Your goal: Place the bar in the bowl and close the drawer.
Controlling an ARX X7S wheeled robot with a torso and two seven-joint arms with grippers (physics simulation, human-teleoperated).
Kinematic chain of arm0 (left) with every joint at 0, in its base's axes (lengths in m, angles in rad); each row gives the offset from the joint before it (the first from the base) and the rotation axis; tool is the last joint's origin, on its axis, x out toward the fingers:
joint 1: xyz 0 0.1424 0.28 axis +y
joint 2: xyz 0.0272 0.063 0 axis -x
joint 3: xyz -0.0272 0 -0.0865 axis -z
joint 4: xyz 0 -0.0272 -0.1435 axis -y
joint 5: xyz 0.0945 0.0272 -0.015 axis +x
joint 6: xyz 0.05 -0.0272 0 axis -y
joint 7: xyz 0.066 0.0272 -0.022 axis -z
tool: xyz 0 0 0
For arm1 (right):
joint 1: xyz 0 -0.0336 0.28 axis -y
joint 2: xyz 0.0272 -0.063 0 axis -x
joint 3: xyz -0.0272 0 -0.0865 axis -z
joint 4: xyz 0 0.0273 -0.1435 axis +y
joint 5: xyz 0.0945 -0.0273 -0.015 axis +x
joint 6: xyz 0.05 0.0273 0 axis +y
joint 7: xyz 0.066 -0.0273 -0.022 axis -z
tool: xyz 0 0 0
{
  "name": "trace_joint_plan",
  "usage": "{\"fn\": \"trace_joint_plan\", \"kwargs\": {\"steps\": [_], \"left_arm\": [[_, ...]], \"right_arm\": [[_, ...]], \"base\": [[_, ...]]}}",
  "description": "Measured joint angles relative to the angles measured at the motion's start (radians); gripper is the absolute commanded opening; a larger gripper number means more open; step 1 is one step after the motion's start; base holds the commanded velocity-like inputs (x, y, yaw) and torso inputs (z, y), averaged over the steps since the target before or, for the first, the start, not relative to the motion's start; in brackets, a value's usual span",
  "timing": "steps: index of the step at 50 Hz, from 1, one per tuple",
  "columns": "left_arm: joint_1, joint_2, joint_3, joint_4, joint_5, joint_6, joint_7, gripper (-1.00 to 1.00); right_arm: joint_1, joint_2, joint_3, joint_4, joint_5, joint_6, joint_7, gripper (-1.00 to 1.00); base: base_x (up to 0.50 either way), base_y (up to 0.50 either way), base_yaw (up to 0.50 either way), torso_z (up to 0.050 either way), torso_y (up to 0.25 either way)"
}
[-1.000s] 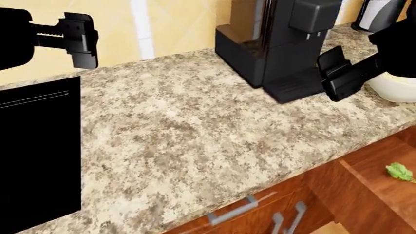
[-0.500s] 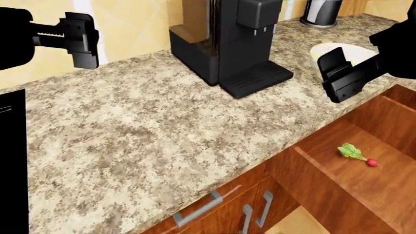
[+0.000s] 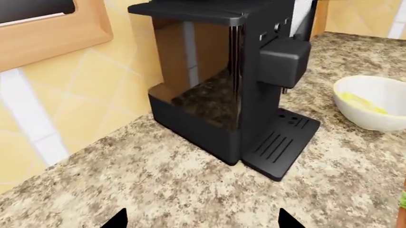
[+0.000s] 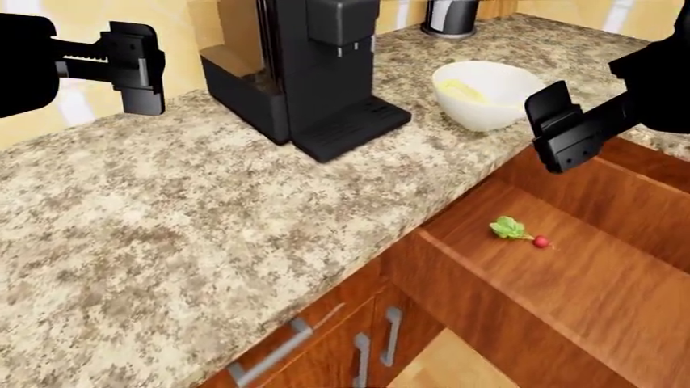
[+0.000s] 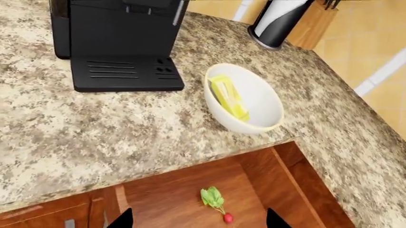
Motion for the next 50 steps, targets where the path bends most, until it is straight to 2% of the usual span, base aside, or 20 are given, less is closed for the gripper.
{"fn": "trace_joint_plan", "kwargs": {"steps": [50], "left_arm": [[-0.001,-0.006,0.019,0.002,0.009,0.012,0.016,1.0]], "right_arm": [[0.006,0.007,-0.024,-0.022,0.0,-0.005,-0.017,1.0]], "base": [[0.0,0.0,-0.5,0.0,0.0]]}}
